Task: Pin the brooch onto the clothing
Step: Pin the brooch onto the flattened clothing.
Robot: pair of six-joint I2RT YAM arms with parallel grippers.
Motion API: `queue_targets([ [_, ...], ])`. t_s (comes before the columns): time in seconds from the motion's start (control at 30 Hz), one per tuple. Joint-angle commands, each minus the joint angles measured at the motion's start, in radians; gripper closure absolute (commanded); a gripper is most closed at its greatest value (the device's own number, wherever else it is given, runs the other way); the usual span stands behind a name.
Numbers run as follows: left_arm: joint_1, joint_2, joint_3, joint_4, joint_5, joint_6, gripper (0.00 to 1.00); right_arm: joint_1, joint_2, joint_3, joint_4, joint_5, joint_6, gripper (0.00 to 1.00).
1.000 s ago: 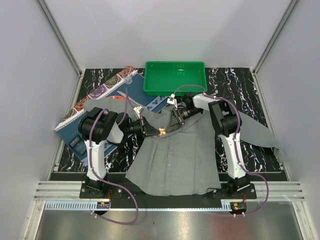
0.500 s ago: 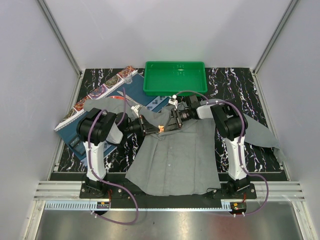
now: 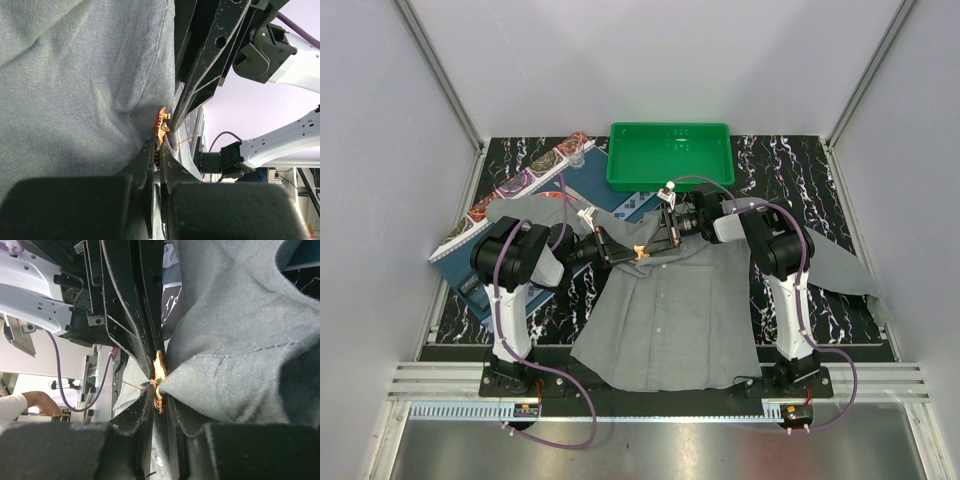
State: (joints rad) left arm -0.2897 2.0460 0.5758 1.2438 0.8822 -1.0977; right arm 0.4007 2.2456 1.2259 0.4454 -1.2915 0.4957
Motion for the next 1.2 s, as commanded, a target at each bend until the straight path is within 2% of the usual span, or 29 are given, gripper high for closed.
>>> queue_targets([
  [0.0,-0.002,-0.029,0.009,0.424,-0.043,0.015,1.0,0.016,-0.02,0.044,-0.052,-0.063,-0.088,0.81],
  [0.1,-0.002,-0.024,0.015,0.424,-0.046,0.013,1.0,0.026,-0.024,0.084,-0.189,-0.068,-0.213,0.78],
  [0.13,-0.002,-0.023,0.019,0.424,-0.046,0.015,1.0,0.03,-0.03,0.096,-0.315,-0.062,-0.271,0.78],
  [0.17,-0.002,-0.024,0.021,0.424,-0.045,0.013,1.0,0.033,-0.032,0.11,-0.376,-0.055,-0.38,0.82],
  [0.23,-0.003,-0.027,0.024,0.425,-0.028,0.025,0.97,0.036,-0.038,0.132,-0.471,-0.035,-0.433,1.0],
  [0.27,-0.002,-0.03,0.021,0.424,-0.025,0.027,0.92,0.036,-0.038,0.135,-0.484,-0.031,-0.457,1.0],
  [0.3,0.0,-0.033,0.015,0.422,-0.019,0.024,0.83,0.035,-0.04,0.141,-0.511,-0.028,-0.473,1.0],
  [0.33,0.01,-0.041,0.01,0.422,-0.009,0.025,0.7,0.035,-0.041,0.144,-0.527,-0.026,-0.489,1.0],
  [0.43,0.055,-0.059,-0.014,0.418,0.037,0.039,0.43,0.032,-0.04,0.179,-0.623,-0.031,-0.589,1.0],
  [0.47,0.072,-0.078,-0.02,0.401,0.047,0.053,0.21,0.032,-0.038,0.19,-0.652,-0.032,-0.644,1.0],
  [0.5,0.086,-0.089,-0.03,0.385,0.073,0.062,0.15,0.032,-0.037,0.214,-0.722,-0.026,-0.679,1.0],
  [0.53,0.116,-0.102,-0.033,0.375,0.092,0.071,0.01,0.032,-0.034,0.228,-0.758,-0.025,-0.715,1.0],
  [0.63,0.162,-0.154,-0.039,0.323,0.142,0.108,0.01,0.032,-0.009,0.302,-0.93,-0.017,-0.86,1.0],
  [0.7,0.164,-0.24,-0.024,0.177,0.191,0.249,0.01,0.032,0.005,0.361,-1.034,-0.009,-0.951,1.0],
  [0.73,0.164,-0.283,-0.007,0.037,0.193,0.345,0.01,0.032,0.018,0.38,-1.071,-0.005,-0.979,1.0],
  [0.77,0.164,-0.338,0.021,-0.364,0.175,0.591,0.01,0.032,0.025,0.4,-1.105,0.0,-1.031,1.0],
  [0.83,0.137,-0.437,0.183,-0.826,0.036,0.88,0.01,0.032,0.034,0.441,-1.169,0.009,-1.063,1.0],
  [0.87,0.123,-0.449,0.244,-1.155,-0.016,1.082,0.01,0.032,0.035,0.452,-1.191,0.012,-1.101,1.0],
  [0.9,0.118,-0.477,0.333,-1.241,-0.11,1.146,0.01,0.032,0.037,0.464,-1.211,0.018,-1.108,1.0],
  [0.97,0.133,-0.529,0.369,-1.375,-0.161,1.279,0.01,0.032,0.046,0.484,-1.254,0.026,-1.164,1.0],
  [1.03,0.153,-0.628,0.358,-1.361,-0.224,1.315,0.01,0.032,0.06,0.512,-1.3,0.038,-1.183,1.0],
  [1.1,0.161,-0.667,0.351,-1.29,-0.242,1.268,0.01,0.032,0.071,0.54,-1.356,0.049,-1.244,1.0],
  [1.17,0.175,-0.662,0.364,-1.247,-0.22,1.131,0.01,0.033,0.075,0.561,-1.376,0.055,-1.272,1.0],
])
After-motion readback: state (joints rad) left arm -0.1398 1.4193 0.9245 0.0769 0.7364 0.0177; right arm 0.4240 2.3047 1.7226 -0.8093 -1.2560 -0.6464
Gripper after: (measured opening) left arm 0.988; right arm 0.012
